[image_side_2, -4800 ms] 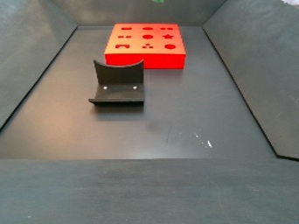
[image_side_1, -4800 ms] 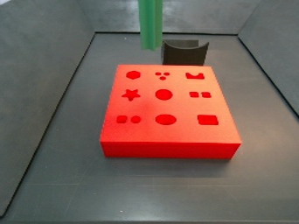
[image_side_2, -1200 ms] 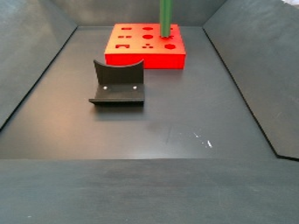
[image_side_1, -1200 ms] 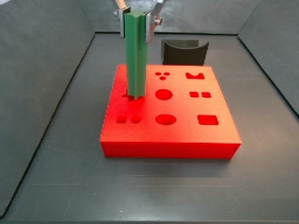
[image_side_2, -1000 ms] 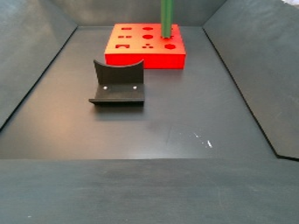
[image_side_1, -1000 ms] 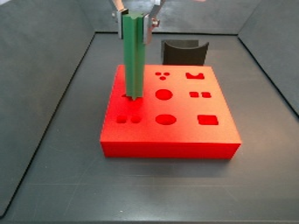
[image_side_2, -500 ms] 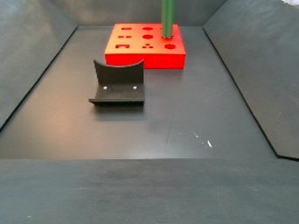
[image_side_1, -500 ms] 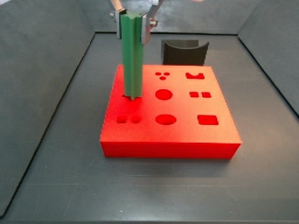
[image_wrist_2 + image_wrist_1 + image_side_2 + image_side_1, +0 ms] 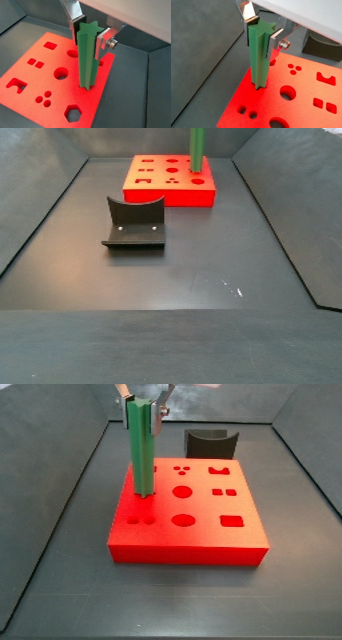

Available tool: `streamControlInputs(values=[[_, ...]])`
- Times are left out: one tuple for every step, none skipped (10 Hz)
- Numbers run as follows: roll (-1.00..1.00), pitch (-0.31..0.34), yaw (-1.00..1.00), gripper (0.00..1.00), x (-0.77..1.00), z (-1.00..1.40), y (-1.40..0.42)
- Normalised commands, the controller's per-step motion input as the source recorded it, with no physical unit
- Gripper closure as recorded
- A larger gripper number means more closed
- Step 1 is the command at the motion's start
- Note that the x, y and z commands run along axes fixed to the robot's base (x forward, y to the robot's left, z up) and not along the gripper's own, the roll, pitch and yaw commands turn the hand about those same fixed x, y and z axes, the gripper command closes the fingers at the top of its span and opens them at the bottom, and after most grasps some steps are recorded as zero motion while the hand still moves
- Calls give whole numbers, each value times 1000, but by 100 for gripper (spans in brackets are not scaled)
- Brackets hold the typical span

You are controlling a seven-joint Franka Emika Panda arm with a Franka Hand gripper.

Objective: Insert the star object.

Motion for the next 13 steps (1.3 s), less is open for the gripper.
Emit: streamControlInputs(values=[[67,179,-100,100,106,-294,0],[94,259,-140,100,109,-397,0],[86,327,-169,100,151,-366,0],[36,321,-169,100,29,-446,0],[-24,236,-197,100,0,-611,0],[-91,161,-171,100,0,-751,0],[-89,50,-169,100,0,-906,0],[0,1,-43,100,0,-1000,-49],[-40,0,-20,100,-49,-991,-29],[0,0,0,100,0,-83,0],[-346,-90,-214,100,0,-243,134],[-500,-49,-226,100,77,-97,306],[-450,-6,-163,100,103,-231,303]])
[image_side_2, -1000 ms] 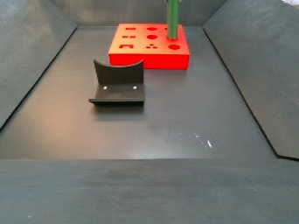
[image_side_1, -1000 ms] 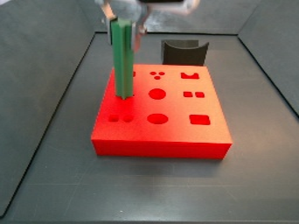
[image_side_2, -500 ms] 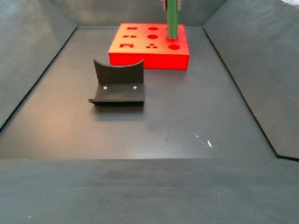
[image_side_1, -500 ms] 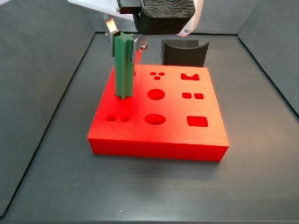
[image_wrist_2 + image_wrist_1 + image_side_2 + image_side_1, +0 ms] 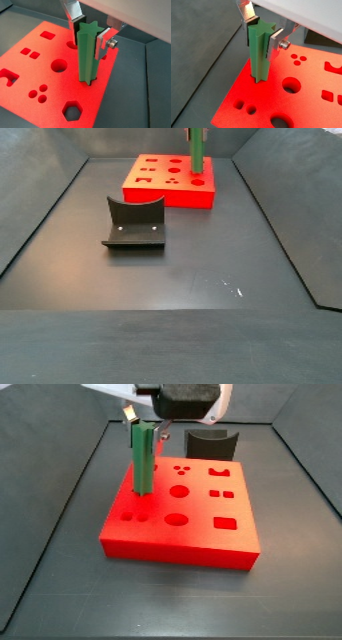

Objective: Insert the star object.

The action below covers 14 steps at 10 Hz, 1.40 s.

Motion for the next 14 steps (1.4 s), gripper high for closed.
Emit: streamControlInputs(values=[[-127,0,-26,100,17,-9,86],[-123,0,0,100,0,-117,43],[-76,-14,0,100,0,-126,0],[0,-79,0,100,0,-209,-49],[94,-149,-26,100,0,-900,-169],[57,-170,-97,100,-54,-946,-174],[14,-37,-49,100,114,-1000,-149],[0,-17,-80,100,94,-1000,-194],[-17,-47,-100,100,74,-1000,-66],[-9,-104,-71,100,103,-1000,0],[0,-170,-83,100,0,-926,0],[0,-166,-77,100,0,-943,0],[0,-147,-83,100,0,-991,0],[0,-166,-137,100,0,-969,-49]])
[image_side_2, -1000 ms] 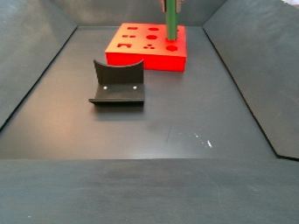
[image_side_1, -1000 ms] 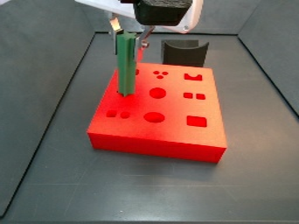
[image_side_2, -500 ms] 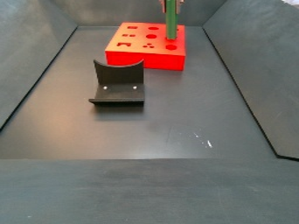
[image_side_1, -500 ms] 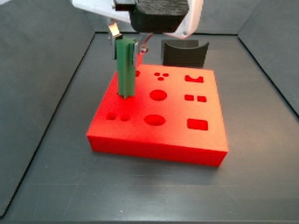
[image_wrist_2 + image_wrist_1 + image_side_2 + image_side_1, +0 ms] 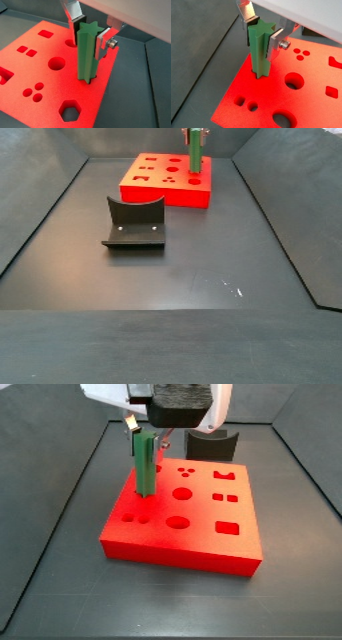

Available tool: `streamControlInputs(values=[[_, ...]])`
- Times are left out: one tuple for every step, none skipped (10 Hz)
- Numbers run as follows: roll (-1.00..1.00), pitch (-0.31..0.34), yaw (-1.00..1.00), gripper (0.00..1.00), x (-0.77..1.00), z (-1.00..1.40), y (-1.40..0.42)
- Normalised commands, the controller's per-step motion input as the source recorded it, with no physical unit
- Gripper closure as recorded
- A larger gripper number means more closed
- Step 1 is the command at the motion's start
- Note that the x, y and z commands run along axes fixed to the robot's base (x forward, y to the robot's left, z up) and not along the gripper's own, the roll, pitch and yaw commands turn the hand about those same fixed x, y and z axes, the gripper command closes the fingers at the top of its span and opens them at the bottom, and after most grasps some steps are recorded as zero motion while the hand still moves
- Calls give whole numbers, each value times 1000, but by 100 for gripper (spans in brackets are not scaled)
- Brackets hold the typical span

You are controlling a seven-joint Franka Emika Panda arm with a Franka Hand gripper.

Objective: Insert the star object.

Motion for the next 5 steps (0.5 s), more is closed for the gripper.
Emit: streamControlInputs(values=[[0,-244,-71,100,0,-786,-9],[0,-186,-89,100,0,-900,0],[50,-67,-111,100,-100,-1000,-60],[99,74,-29,100,0,-709,-63],[0,0,0,100,0,0,0]])
